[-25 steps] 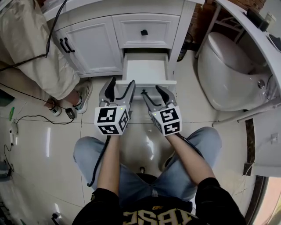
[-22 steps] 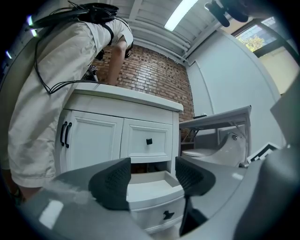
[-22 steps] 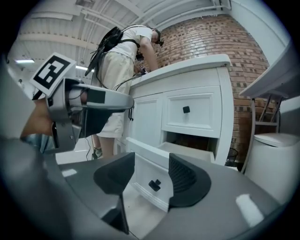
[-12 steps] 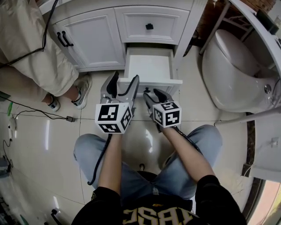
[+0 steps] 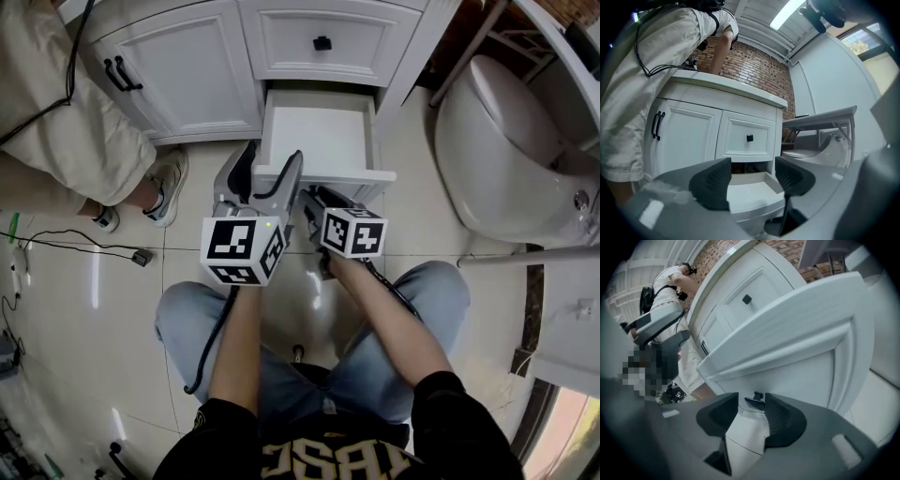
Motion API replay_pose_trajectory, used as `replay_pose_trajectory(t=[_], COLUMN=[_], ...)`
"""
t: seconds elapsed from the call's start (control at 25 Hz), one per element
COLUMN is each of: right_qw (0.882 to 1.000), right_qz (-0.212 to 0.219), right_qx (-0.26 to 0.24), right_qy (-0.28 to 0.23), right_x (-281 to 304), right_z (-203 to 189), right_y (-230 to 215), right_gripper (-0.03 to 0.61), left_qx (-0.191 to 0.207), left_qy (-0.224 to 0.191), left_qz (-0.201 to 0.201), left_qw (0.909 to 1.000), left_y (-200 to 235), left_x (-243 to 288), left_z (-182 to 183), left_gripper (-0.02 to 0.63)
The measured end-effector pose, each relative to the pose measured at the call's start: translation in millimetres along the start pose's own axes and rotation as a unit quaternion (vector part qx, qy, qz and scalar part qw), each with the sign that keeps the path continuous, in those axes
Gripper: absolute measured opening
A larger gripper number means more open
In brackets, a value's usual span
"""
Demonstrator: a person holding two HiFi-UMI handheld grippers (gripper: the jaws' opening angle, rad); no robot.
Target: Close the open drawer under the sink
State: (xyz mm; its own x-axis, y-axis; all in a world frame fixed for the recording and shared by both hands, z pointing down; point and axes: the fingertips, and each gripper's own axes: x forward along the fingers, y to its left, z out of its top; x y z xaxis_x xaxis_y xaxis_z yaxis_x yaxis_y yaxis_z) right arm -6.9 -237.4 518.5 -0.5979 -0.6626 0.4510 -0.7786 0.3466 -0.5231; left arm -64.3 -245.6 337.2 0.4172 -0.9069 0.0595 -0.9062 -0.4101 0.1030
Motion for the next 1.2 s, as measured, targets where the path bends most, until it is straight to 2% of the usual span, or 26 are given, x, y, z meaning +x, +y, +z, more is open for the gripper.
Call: replay_pose_trajectory(t=[0.08, 0.44, 0.84, 1.0, 1.2], right_qw=[1.000, 0.999, 0.998, 0.998, 0.997], right_qz=[-0.013, -0.037, -0.039, -0.029, -0.020], right_qx=[0.008, -0.008, -0.009, -0.007, -0.005], right_qy=[0.004, -0.012, -0.041, -0.053, -0.079], right_x=[1.9, 26.3, 67.2, 81.6, 97.2], right_z=[0.0, 24.1, 73.2, 90.9, 107.3], right_y=[-5.5, -19.9, -44.6, -51.5, -59.5], right_gripper=[0.132, 0.129, 0.129, 0.127, 0.124], left_qx=[-0.002, -0.009, -0.021, -0.012, -0.020], left_qy=[0.004, 0.017, 0.025, 0.043, 0.054], left_qz=[0.001, 0.018, 0.050, 0.050, 0.047], left_qw=[1.0000, 0.9996, 0.9982, 0.9977, 0.9972], left_y=[1.2, 21.2, 60.0, 63.9, 66.8], left_x=[4.1, 18.2, 29.3, 35.9, 41.9], left_z=[-3.9, -17.1, -26.5, -38.2, -49.3], left_gripper=[0.298, 0.296, 0.293, 0.291, 0.291])
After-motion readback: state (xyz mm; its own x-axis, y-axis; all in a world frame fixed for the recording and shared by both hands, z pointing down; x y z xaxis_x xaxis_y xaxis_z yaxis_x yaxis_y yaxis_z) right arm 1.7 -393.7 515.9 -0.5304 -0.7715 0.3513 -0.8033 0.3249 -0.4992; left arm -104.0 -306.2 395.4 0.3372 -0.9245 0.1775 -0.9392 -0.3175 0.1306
